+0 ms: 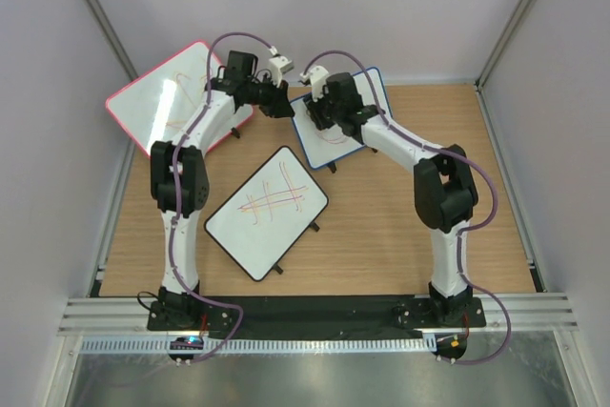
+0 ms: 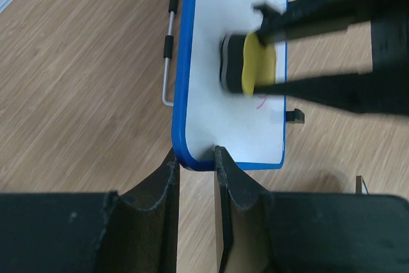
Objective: Erase the whiteboard
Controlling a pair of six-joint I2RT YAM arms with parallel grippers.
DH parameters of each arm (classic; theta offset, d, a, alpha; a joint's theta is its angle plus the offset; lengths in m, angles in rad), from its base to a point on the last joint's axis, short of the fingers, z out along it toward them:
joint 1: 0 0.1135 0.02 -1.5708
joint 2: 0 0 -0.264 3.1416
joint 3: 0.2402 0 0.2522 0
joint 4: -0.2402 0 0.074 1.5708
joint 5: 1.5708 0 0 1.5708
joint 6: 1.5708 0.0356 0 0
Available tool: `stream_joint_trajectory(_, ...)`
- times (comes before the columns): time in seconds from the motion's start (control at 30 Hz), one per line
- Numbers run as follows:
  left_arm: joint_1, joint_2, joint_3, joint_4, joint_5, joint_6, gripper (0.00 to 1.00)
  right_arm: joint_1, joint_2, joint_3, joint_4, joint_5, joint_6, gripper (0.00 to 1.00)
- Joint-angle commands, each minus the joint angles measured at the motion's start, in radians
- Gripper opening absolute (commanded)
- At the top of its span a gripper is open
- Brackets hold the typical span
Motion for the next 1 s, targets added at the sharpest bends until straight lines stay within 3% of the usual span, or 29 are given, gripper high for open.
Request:
stream_joint_trajectory(0.0, -0.031, -0.020, 0.001, 0.006, 0.019, 0.092, 0.00, 0.089, 0.081, 0.059, 0.088, 0.001, 0.048, 0.01)
stream_joint_trajectory(0.1, -0.031, -0.023, -0.006, 0.006, 0.014, 0.094, 0.00, 0.100, 0.106, 0.120, 0.084, 0.060, 0.096, 0.01)
stream_joint_trajectory(0.27, -0.031, -0.032, -0.015, 0.006, 0.014, 0.103, 0.00, 0.074, 0.071, 0.076, 0.133, 0.200, 0.125, 0.01)
stream_joint_trajectory(0.43, -0.031, -0.029, -0.010, 0.006, 0.017, 0.100, 0.00, -0.022, -0.005, -0.070, 0.203, 0.245, 0.192, 0.01)
stream_joint_trajectory(0.63, -0.031, -0.030, -0.012, 0.008, 0.014, 0.100, 0.00, -0.052, -0.069, -0.283, 0.285, 0.329, 0.199, 0.01)
stream_joint_trajectory(0.8, -0.031, -0.029, -0.010, 0.006, 0.019, 0.094, 0.00, -0.023, -0.089, -0.369, 0.331, 0.294, 0.239, 0.01)
stream_joint_trajectory(0.97, -0.032, -0.030, -0.009, 0.006, 0.017, 0.089, 0.00, 0.082, -0.068, -0.365, 0.386, 0.259, 0.197, 0.01)
